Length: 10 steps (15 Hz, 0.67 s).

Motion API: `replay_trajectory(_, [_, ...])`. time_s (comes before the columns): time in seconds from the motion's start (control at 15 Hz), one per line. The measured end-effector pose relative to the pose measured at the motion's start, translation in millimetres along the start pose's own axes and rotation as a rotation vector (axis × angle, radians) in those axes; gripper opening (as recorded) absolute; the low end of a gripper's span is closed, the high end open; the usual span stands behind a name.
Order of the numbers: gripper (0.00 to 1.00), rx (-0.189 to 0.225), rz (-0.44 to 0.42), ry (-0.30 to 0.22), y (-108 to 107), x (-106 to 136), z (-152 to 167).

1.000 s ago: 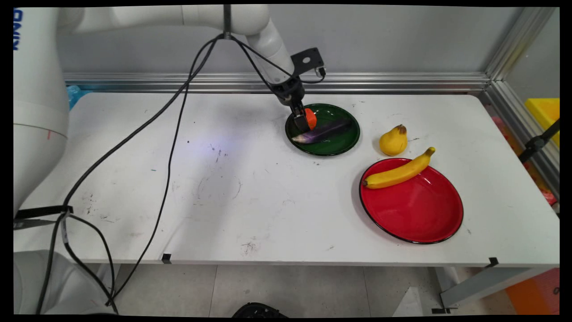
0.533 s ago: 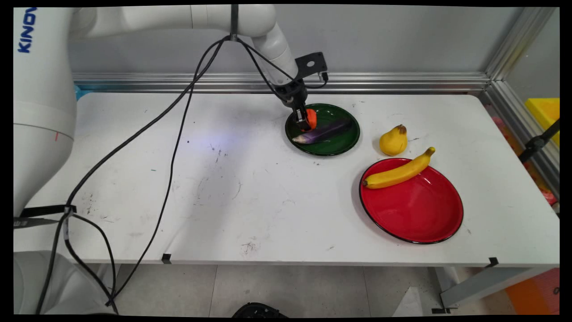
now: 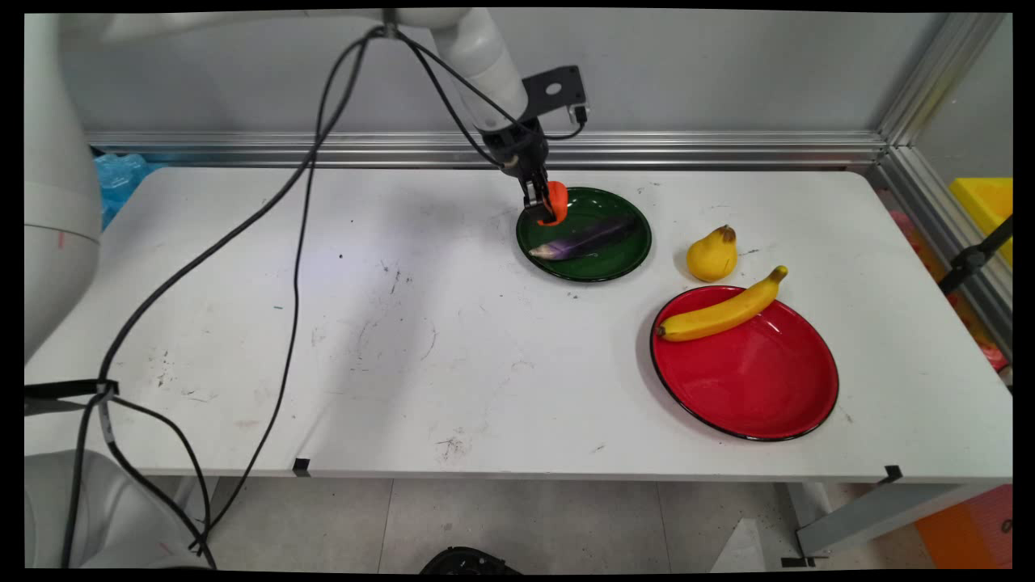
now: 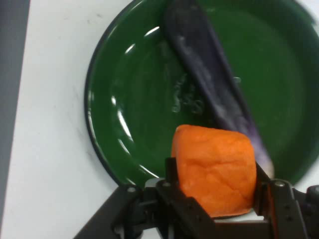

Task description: Place the picked object on the table

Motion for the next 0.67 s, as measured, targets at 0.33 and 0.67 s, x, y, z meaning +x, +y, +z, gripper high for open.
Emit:
replay_trajectory(0.33, [0.00, -0.068, 0.042, 0.016, 41.4, -5.9, -54.0])
replay_trajectory(0.67, [0.00, -0.141, 0.077, 0.038, 79.6, -7.2, -73.7])
